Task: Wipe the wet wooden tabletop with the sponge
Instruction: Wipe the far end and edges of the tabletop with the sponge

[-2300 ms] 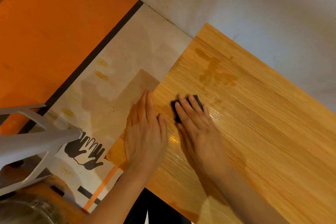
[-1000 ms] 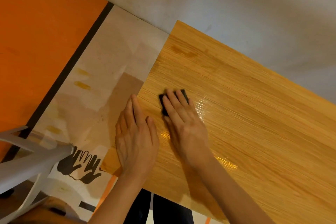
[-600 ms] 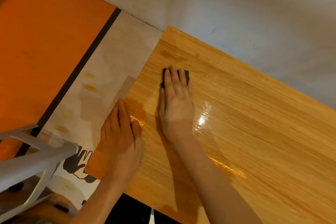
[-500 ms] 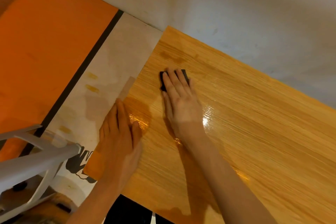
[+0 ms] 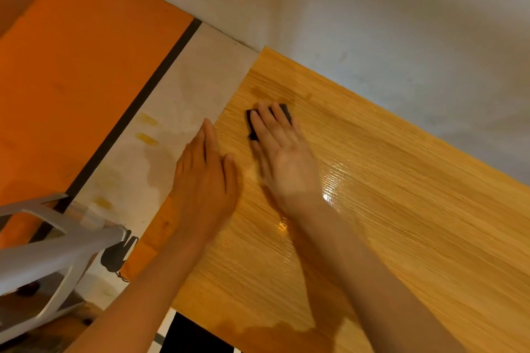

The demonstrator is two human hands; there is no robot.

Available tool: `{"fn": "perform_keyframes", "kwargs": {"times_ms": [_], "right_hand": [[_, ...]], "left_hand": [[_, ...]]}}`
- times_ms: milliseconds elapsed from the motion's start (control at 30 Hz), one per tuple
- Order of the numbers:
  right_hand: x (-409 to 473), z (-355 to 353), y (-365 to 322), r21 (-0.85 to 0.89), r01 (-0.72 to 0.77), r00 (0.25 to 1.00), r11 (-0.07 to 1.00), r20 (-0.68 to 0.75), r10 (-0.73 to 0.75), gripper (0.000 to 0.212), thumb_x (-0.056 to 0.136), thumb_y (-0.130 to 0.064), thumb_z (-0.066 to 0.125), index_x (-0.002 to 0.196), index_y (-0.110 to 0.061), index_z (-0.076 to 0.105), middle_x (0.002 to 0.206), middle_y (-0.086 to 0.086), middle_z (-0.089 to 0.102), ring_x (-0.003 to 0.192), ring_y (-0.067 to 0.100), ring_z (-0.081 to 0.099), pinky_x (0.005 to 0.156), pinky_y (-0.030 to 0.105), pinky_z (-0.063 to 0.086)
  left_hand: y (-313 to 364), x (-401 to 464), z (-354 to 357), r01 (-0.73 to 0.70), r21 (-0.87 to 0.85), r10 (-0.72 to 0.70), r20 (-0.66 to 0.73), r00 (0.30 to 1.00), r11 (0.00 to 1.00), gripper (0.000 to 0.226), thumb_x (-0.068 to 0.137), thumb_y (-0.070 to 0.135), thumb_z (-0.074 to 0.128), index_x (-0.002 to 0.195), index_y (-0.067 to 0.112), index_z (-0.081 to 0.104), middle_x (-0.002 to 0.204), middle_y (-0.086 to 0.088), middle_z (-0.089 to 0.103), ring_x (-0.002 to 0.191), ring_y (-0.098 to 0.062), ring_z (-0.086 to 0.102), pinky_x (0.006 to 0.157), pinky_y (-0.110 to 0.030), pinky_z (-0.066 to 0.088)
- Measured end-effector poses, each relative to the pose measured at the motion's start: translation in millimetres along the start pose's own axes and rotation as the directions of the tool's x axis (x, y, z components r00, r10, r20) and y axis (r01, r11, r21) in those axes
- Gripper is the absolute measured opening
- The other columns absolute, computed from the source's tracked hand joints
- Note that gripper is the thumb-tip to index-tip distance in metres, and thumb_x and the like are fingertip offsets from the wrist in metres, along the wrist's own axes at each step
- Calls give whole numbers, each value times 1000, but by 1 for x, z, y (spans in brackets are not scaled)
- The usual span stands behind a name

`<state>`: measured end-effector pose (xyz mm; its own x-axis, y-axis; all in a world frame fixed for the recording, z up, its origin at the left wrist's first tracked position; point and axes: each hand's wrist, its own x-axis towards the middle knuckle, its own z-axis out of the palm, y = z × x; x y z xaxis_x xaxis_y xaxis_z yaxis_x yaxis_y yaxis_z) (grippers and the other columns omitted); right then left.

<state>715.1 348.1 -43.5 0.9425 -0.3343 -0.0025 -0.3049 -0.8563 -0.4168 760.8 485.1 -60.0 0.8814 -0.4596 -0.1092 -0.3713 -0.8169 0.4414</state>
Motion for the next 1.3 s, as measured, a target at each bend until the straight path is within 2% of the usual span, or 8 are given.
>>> {"fn": "perform_keyframes", "kwargs": {"times_ms": [100, 167, 233, 467, 700, 900, 1133, 1300], "right_hand": [[-25, -26, 51, 2, -170, 982, 985, -87, 169, 45, 104, -25, 36, 147, -13, 35, 156, 4, 29, 148, 18, 14, 122, 42, 15], [-36, -40, 72, 33, -391, 907, 920, -158, 391, 44, 105, -23, 33, 147, -11, 34, 157, 6, 28, 149, 22, 16, 121, 44, 16], [-25, -35, 64, 54, -492, 847, 869, -202, 492, 45, 105, -20, 31, 148, -8, 32, 158, 8, 26, 149, 24, 14, 123, 43, 12], [60, -3, 17, 17, -289, 948, 957, -131, 289, 47, 106, -24, 25, 151, -10, 25, 160, 6, 19, 150, 20, 8, 124, 36, 3], [-24, -5, 7, 3, -154, 987, 988, -56, 154, 46, 104, -22, 35, 149, -11, 31, 158, 4, 25, 149, 18, 13, 123, 36, 8], [73, -17, 36, -5, -278, 956, 961, -96, 276, 47, 106, -25, 26, 151, -11, 25, 160, 6, 20, 150, 22, 9, 124, 37, 7], [0, -25, 44, -14, -310, 946, 951, -99, 308, 48, 105, -22, 27, 151, -7, 22, 160, 7, 16, 150, 19, 5, 124, 34, 2], [96, -20, 36, -48, -194, 981, 980, -15, 194, 46, 105, -18, 28, 148, -2, 27, 151, 18, 35, 141, 31, 28, 122, 37, 11]], "left_hand": [[-1, 0, 1, -7, -19, 7, -4, 1000, 1000, 63, 107, 34, 28, 161, 7, 12, 162, -14, 29, 145, -28, 33, 116, -39, 29], [-1, 0, 1, -7, -1, 7, 7, 1000, 1000, 61, 109, 34, 28, 161, 9, 10, 164, -12, 26, 147, -27, 30, 117, -38, 26], [-1, 1, 0, -12, 38, 11, 15, 1000, 999, 59, 109, 32, 25, 161, 7, 9, 164, -13, 25, 148, -28, 30, 118, -38, 25], [2, 3, 1, 10, 78, -11, 10, 1000, 997, 63, 105, 33, 25, 158, 2, 15, 162, -19, 30, 146, -33, 36, 117, -47, 36], [1, 2, 3, -16, 139, 21, -35, 999, 990, 59, 105, 29, 31, 153, -6, 27, 153, -26, 41, 136, -38, 49, 106, -47, 45], [-1, 1, 4, -30, 142, 38, -54, 998, 989, 59, 107, 31, 27, 153, -6, 27, 155, -24, 40, 138, -36, 47, 108, -45, 44], [-1, 3, 4, 6, 176, 3, -52, 999, 984, 61, 105, 33, 26, 156, -1, 25, 154, -22, 42, 136, -35, 50, 109, -43, 43], [0, 4, 3, 0, 203, 16, -74, 997, 979, 60, 105, 32, 29, 154, -2, 30, 153, -19, 44, 133, -31, 52, 107, -38, 45]]}}
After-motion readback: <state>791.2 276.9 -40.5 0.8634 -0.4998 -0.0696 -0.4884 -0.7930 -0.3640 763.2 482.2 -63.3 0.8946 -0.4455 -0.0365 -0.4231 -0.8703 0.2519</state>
